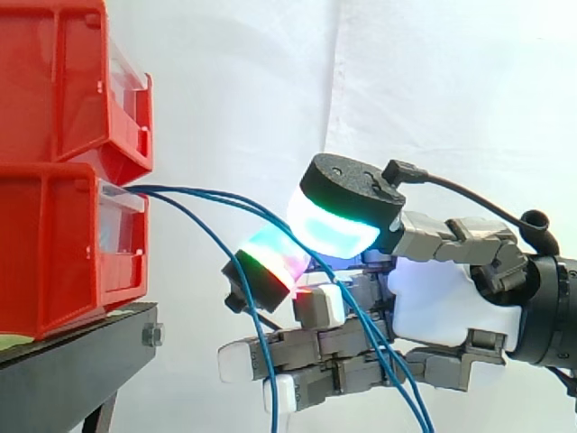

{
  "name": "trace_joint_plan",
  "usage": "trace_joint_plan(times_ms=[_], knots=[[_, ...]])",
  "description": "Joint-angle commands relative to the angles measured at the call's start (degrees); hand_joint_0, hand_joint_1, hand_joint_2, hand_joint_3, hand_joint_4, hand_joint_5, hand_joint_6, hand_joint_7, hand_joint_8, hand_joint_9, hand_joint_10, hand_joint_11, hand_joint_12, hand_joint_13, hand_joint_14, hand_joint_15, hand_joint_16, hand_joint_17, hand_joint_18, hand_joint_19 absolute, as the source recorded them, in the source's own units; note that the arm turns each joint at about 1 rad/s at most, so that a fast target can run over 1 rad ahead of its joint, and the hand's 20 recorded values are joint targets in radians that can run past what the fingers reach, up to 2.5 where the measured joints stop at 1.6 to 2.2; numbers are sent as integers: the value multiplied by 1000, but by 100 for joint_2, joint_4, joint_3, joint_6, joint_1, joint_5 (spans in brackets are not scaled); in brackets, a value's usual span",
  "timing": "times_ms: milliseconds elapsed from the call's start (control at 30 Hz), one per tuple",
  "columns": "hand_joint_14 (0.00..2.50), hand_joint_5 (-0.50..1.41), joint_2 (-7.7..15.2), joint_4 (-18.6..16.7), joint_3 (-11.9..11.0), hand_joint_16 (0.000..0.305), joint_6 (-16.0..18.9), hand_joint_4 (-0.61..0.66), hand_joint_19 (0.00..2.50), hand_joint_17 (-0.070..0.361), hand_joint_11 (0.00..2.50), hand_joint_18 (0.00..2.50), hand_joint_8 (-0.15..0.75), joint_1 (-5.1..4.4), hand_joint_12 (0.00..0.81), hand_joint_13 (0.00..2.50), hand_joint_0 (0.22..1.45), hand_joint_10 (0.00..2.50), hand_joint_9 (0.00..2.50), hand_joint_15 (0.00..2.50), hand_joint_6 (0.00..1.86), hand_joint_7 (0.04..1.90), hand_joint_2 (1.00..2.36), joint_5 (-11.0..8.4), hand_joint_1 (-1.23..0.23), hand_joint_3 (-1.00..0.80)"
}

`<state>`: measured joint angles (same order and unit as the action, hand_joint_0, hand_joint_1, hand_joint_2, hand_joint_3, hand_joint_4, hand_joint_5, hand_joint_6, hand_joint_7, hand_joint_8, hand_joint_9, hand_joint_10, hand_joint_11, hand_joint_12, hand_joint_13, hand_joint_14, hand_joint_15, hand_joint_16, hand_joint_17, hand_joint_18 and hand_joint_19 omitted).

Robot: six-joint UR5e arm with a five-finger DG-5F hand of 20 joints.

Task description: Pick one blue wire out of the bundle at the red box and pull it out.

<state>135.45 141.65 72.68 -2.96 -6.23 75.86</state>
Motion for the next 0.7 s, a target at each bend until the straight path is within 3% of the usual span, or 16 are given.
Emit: trace_joint_plan(times_ms=[0,167,667], knots=[[16,-94,-1,-5,-8,57,6,178,494,129,819,591,279,-1,400,668,596,18,1155,383,731,1163,1012,-1,-821,-153],[13,-73,-1,-14,-8,60,6,259,502,134,752,600,275,-1,406,669,588,18,1136,368,629,1248,1012,-1,-824,-111],[13,-39,-1,-5,1,61,14,327,498,136,720,612,279,-1,411,679,606,18,1147,368,512,1403,1008,-1,-786,-90]])
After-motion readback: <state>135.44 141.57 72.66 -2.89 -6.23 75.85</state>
